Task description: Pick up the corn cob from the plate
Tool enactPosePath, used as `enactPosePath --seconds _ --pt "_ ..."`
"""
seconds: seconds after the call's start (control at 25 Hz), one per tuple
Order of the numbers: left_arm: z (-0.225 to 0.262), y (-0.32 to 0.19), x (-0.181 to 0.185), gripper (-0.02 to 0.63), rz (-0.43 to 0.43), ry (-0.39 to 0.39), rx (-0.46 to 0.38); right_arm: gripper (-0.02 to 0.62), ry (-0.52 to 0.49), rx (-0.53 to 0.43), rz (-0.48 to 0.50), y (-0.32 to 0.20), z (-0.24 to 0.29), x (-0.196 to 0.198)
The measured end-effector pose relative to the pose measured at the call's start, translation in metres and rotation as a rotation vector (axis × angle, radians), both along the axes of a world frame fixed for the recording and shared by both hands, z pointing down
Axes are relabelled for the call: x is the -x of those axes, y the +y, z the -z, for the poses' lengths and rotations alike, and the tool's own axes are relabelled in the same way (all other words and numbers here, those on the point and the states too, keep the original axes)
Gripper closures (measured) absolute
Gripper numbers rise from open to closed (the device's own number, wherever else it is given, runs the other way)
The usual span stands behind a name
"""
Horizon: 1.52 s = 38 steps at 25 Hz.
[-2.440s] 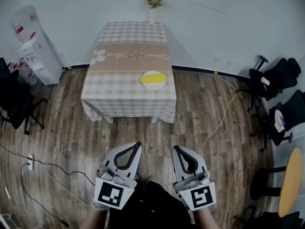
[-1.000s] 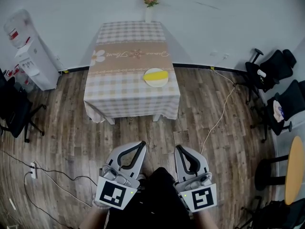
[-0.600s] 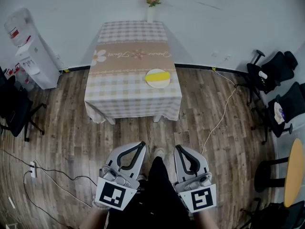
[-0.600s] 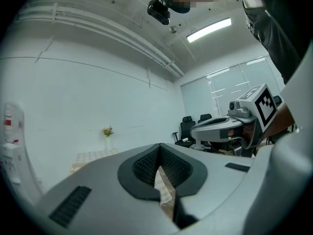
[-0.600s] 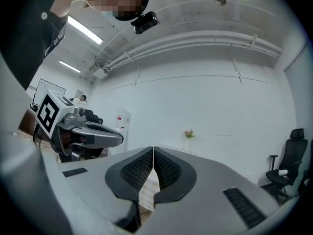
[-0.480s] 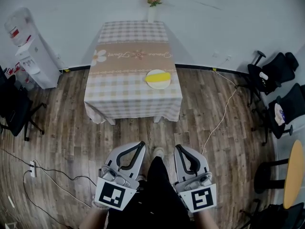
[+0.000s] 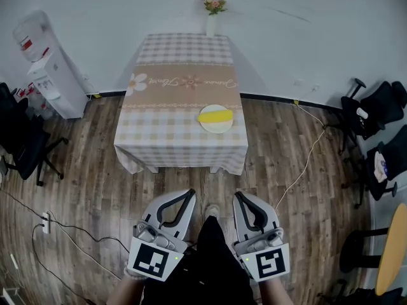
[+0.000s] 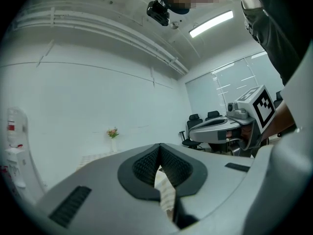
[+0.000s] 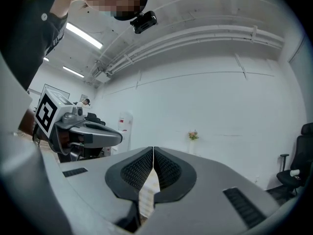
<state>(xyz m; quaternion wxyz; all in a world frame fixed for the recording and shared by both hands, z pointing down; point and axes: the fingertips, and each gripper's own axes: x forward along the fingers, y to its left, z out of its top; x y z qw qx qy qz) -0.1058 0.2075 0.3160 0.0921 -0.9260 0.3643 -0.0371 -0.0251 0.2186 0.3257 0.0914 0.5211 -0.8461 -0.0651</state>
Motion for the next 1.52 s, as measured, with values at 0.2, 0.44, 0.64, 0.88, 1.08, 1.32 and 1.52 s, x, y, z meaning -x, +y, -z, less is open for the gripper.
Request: enactPosePath --seconds 0.2,0.44,0.64,0.88,1.08,1.32,1.52 --pt "0.0 -0.029 -0.012 0.593 0.041 -0.011 0.015 0.552 -0.01 0.004 0.043 -0.035 0.001 -0.011" --pt "0.001 -0.067 -0.028 0.593 0.092 -0.011 0.054 0.552 -0.016 -0.008 0.087 -0.077 0.01 -0.028" --pt "-0.003 -0.097 -0.041 0.592 0.146 -0.007 0.131 0.552 -0.014 -0.001 0.106 -0.108 0.014 -0.051" --pt "0.001 -0.133 -0.061 0.594 0.183 0.019 0.13 0.552 -0.007 -0.012 0.138 -0.146 0.016 -0.077" --pt "0.001 -0.159 -0.078 0.593 0.21 0.028 0.129 0.552 -0.017 -0.017 0.151 -0.17 0.017 -0.094" --pt "0.0 -0.179 -0.096 0.593 0.225 0.04 0.126 0.552 -0.014 -0.008 0.154 -0.189 0.012 -0.117" --pt "0.001 -0.189 -0.106 0.592 0.238 0.071 0.141 0.552 -0.013 -0.003 0.151 -0.196 0.011 -0.132"
